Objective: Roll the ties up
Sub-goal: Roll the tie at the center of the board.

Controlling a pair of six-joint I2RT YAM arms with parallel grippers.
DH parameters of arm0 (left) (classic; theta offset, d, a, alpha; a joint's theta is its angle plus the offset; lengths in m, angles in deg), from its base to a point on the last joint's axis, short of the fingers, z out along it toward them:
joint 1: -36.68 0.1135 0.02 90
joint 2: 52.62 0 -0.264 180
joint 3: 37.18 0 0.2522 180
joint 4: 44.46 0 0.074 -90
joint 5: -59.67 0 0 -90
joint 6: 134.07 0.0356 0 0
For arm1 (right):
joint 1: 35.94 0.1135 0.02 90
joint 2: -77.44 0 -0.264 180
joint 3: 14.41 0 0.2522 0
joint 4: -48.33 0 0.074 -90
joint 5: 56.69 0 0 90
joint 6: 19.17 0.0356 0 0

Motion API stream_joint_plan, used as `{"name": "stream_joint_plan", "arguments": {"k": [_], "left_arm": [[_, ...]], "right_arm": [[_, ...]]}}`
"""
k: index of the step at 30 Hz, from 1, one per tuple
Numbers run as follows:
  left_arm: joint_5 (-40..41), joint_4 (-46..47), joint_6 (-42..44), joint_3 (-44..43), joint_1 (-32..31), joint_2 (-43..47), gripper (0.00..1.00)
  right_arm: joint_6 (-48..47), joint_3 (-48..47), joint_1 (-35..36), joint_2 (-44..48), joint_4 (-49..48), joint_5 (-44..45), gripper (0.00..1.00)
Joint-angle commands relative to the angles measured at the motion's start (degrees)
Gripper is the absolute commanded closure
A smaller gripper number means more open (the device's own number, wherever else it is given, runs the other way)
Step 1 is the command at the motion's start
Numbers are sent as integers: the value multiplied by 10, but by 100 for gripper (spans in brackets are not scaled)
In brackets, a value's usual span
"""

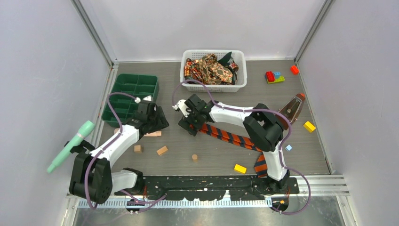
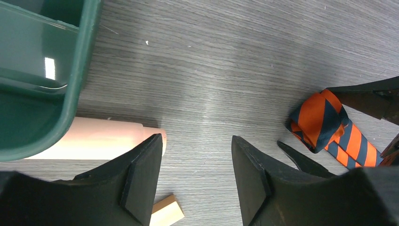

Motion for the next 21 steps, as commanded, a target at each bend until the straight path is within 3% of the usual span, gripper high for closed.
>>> {"name": "stream_joint_plan", "arguments": {"k": [1, 9, 21], "left_arm": [[-8, -2, 14, 1, 10, 14, 42], [-17, 4, 13, 3, 17, 8, 43], [-36, 4, 12, 3, 22, 4, 44]], "right_arm": [[-23, -19, 1, -14, 19, 5, 12], [-18, -15, 3, -17, 37, -10, 34], [3, 11, 34, -18, 12, 4, 51]]}}
